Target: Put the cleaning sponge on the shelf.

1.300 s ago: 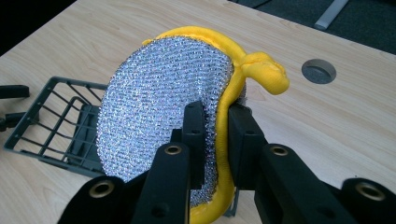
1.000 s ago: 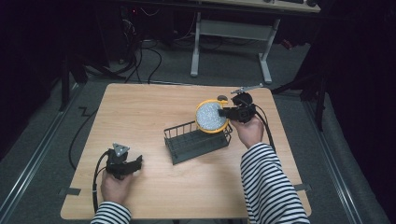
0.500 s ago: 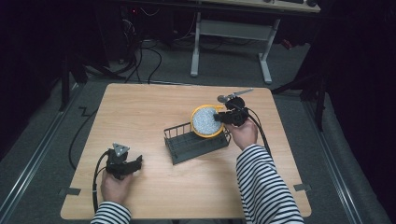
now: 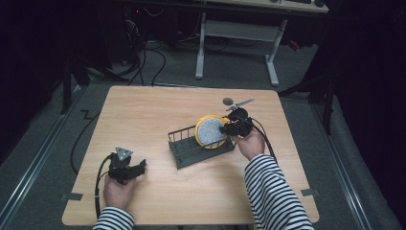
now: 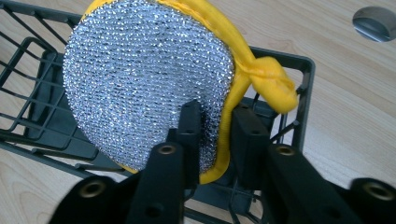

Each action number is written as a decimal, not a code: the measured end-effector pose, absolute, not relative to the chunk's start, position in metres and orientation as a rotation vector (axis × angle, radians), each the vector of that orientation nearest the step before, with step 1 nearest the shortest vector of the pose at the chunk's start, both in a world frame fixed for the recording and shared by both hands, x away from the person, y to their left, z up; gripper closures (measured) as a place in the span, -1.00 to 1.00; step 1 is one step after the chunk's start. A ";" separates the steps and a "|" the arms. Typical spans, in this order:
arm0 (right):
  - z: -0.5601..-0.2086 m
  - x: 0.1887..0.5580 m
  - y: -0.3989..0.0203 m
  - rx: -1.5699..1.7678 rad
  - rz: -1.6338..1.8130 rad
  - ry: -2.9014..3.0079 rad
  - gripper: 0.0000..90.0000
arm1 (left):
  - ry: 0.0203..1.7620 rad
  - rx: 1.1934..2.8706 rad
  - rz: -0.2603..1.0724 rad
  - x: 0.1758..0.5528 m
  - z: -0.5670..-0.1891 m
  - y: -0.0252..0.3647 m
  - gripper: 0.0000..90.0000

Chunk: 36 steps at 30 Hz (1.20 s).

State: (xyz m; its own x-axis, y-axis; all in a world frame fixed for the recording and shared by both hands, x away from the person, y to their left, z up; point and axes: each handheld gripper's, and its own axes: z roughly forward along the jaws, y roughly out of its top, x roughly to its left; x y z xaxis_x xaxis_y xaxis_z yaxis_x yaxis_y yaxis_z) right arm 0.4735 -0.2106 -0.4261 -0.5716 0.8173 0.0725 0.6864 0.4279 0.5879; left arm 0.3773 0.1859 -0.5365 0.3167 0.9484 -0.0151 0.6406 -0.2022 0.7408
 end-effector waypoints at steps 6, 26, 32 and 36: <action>-0.418 0.465 -0.222 1.350 0.947 2.383 0.08 | 1.402 1.932 0.604 0.377 -0.537 0.186 -0.36; -0.421 0.402 -0.302 1.456 1.004 2.169 0.04 | 1.402 1.933 0.604 0.377 -0.537 0.186 -0.36; -0.434 0.388 -0.316 1.495 0.999 2.145 0.04 | 1.402 1.933 0.604 0.377 -0.537 0.186 -0.36; -0.450 0.379 -0.321 1.502 0.989 2.128 0.02 | 1.402 1.931 0.604 0.377 -0.537 0.186 -0.36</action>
